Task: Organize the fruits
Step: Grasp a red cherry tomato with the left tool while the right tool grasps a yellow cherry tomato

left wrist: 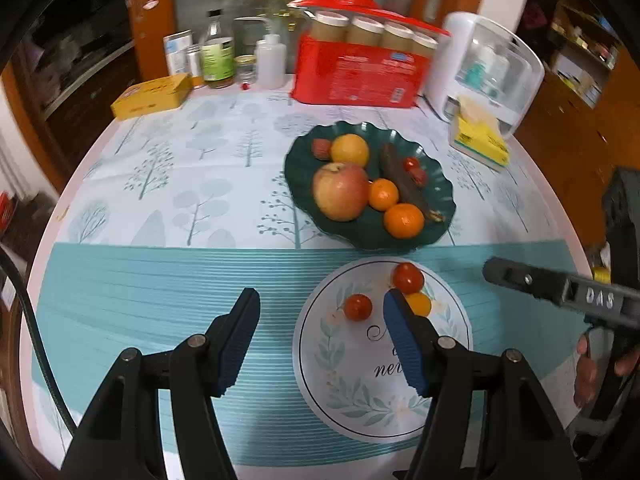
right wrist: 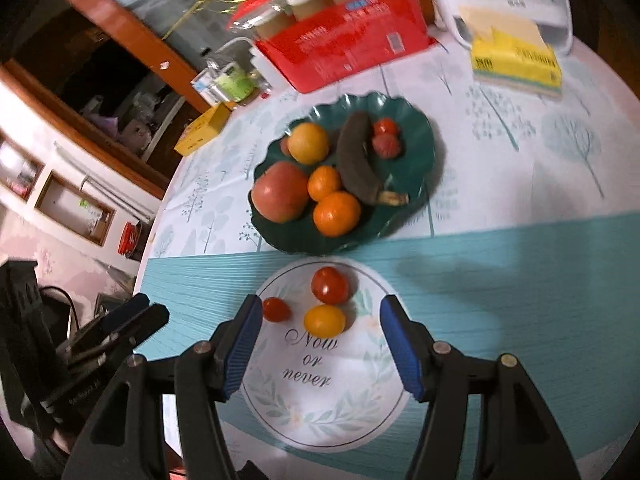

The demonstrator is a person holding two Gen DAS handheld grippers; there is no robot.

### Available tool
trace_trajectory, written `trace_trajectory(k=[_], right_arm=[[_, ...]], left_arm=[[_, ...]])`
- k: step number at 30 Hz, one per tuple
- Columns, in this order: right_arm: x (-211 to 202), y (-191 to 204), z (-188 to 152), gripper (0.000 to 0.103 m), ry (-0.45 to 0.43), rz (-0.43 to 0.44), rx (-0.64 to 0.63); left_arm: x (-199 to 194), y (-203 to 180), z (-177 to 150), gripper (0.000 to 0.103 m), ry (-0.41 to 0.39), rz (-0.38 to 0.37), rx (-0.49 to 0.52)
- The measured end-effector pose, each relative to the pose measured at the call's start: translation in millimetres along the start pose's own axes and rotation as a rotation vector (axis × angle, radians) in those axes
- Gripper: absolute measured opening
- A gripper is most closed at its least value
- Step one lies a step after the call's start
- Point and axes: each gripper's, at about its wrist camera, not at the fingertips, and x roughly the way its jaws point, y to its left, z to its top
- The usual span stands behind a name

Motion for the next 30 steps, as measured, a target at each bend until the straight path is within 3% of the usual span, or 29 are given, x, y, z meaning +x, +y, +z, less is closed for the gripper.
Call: trace_trajectory(k=[13,30], right_arm=[[41.8,-7.7,-17.1,0.061,0.096,-0.053,0.267],[84.2,5.6,-26.1,0.061,0.199,-0.185,0.356]], left_arm=[[45.3,-11.0,0.1,0.063,0.068,-0.102,0.226],[109.6,-21.9,-8.1,0.063,0.145,-0.211,0.35]])
